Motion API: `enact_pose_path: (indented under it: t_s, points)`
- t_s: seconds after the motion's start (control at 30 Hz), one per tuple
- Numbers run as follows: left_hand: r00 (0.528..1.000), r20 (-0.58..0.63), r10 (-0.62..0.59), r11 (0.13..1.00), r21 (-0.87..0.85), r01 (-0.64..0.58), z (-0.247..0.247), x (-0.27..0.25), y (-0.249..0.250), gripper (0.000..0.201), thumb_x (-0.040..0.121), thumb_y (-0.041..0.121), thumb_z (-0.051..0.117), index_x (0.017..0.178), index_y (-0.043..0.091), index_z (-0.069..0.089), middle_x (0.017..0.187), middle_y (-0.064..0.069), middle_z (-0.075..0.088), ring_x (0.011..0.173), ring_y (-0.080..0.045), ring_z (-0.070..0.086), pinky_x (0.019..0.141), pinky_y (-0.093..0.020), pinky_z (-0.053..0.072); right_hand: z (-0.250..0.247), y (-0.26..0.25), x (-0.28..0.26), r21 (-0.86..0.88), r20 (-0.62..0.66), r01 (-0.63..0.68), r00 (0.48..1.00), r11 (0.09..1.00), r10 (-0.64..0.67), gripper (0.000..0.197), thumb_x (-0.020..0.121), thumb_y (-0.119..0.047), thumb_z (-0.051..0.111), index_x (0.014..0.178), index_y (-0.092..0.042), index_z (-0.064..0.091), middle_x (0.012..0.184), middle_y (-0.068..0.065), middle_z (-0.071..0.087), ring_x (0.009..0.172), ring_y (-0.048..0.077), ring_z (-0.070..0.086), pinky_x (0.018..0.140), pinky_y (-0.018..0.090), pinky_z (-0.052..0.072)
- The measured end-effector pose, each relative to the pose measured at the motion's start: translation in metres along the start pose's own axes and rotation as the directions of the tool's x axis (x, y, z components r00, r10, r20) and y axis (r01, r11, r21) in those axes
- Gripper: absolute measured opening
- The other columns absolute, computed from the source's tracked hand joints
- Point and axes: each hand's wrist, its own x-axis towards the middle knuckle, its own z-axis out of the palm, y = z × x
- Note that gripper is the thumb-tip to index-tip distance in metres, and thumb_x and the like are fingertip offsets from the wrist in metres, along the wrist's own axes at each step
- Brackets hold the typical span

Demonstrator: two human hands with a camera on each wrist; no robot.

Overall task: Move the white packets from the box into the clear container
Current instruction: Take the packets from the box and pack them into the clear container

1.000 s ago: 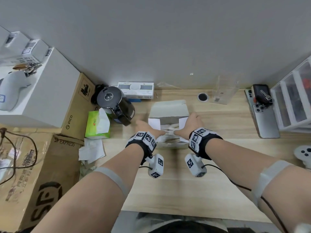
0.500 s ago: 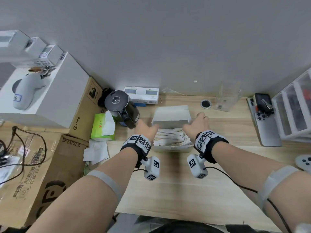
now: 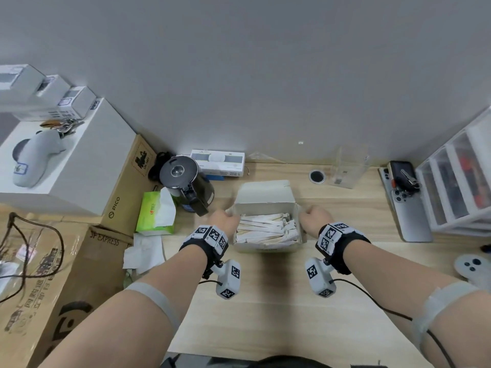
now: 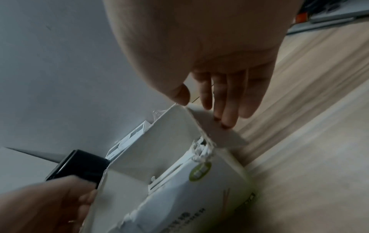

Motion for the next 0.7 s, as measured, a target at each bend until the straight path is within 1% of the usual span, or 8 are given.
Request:
enact_pose_path:
  t_s: [0.1, 0.17, 0.23, 0.27, 0.33, 0.43, 0.57, 0.7]
  points:
    - [0.998, 0.056, 0.039, 0.999, 0.022, -0.04, 0.01, 0.004, 0.0, 0.025, 0.09, 0.03, 0.06, 0.083, 0.007, 0.054, 0.07, -0.002, 0.055, 0.062, -0.019, 0.053, 0.053, -0.027, 0.037, 0.012, 0.002, 0.0, -0.024, 0.037, 0.05, 0.998, 0.998, -0.049, 0.037, 0.091, -0.029, 0.051, 0.058, -0.016, 0.043, 0.06, 0.003, 0.05, 0.058, 0.024, 0.049, 0.052, 0.027, 0.032]
    - [0.997, 0.069, 0.026, 0.998, 0.056, -0.03, 0.012, 0.01, -0.002, 0.024, 0.088, 0.027, 0.061, 0.096, 0.004, 0.062, 0.079, -0.004, 0.064, 0.071, -0.021, 0.061, 0.059, -0.028, 0.046, 0.011, 0.003, -0.001, -0.05, 0.052, 0.063, 0.997, 0.997, -0.06, 0.035, 0.088, -0.021, 0.054, 0.057, -0.016, 0.04, 0.057, 0.001, 0.044, 0.054, 0.019, 0.041, 0.049, 0.026, 0.029]
    - [0.999, 0.044, 0.019, 0.997, 0.069, -0.022, 0.009, 0.008, 0.001, 0.027, 0.088, 0.029, 0.06, 0.1, 0.005, 0.066, 0.077, -0.005, 0.066, 0.07, -0.02, 0.062, 0.059, -0.028, 0.048, 0.006, 0.007, 0.002, -0.032, 0.075, 0.076, 0.994, 0.997, -0.074, 0.036, 0.088, -0.027, 0.056, 0.055, -0.015, 0.046, 0.056, 0.002, 0.05, 0.057, 0.021, 0.048, 0.053, 0.027, 0.034]
    - [1.0, 0.019, 0.025, 0.998, 0.06, -0.026, 0.007, 0.006, 0.004, 0.028, 0.089, 0.032, 0.059, 0.095, 0.005, 0.066, 0.071, -0.004, 0.065, 0.065, -0.019, 0.061, 0.056, -0.026, 0.045, 0.001, 0.008, 0.005, -0.021, 0.071, 0.086, 0.994, 0.996, -0.084, 0.036, 0.088, -0.034, 0.055, 0.059, -0.013, 0.055, 0.061, 0.005, 0.059, 0.063, 0.024, 0.056, 0.058, 0.028, 0.04]
    - [0.995, -0.075, 0.064, 0.998, 0.009, -0.063, 0.003, 0.002, 0.014, 0.025, 0.091, 0.034, 0.058, 0.086, 0.009, 0.061, 0.065, -0.002, 0.06, 0.059, -0.018, 0.057, 0.053, -0.025, 0.039, -0.014, 0.009, 0.012, -0.002, -0.012, 0.092, 0.996, 0.996, -0.092, 0.034, 0.09, -0.04, 0.054, 0.088, -0.009, 0.069, 0.089, 0.009, 0.071, 0.087, 0.026, 0.066, 0.075, 0.03, 0.048]
    - [0.975, -0.177, 0.132, 0.991, -0.008, -0.135, -0.001, 0.003, 0.033, 0.025, 0.091, 0.029, 0.058, 0.1, 0.006, 0.06, 0.085, -0.006, 0.063, 0.078, -0.025, 0.059, 0.066, -0.029, 0.043, -0.049, 0.005, 0.025, 0.015, -0.23, 0.125, 0.966, 0.992, -0.118, 0.042, 0.09, -0.029, 0.057, 0.127, -0.01, 0.058, 0.127, 0.009, 0.061, 0.111, 0.027, 0.061, 0.093, 0.035, 0.048]
    - [0.969, -0.041, 0.244, 0.969, 0.059, -0.242, 0.011, 0.007, 0.054, 0.013, 0.094, 0.026, 0.056, 0.09, 0.014, 0.06, 0.08, 0.002, 0.059, 0.074, -0.017, 0.056, 0.057, -0.025, 0.036, -0.093, 0.001, 0.046, -0.03, -0.393, 0.157, 0.906, 0.987, -0.156, 0.046, 0.09, -0.021, 0.057, 0.135, -0.014, 0.05, 0.139, 0.005, 0.045, 0.109, 0.028, 0.06, 0.083, 0.031, 0.044]
    - [0.963, 0.095, 0.251, 0.962, 0.082, -0.259, 0.036, 0.008, 0.056, 0.016, 0.091, 0.023, 0.06, 0.077, 0.022, 0.053, 0.077, 0.003, 0.058, 0.084, -0.021, 0.058, 0.065, -0.027, 0.042, -0.116, 0.009, 0.063, -0.151, -0.343, 0.144, 0.92, 0.978, -0.189, 0.051, 0.093, -0.02, 0.055, 0.141, -0.009, 0.042, 0.145, 0.01, 0.038, 0.124, 0.031, 0.05, 0.096, 0.036, 0.044]
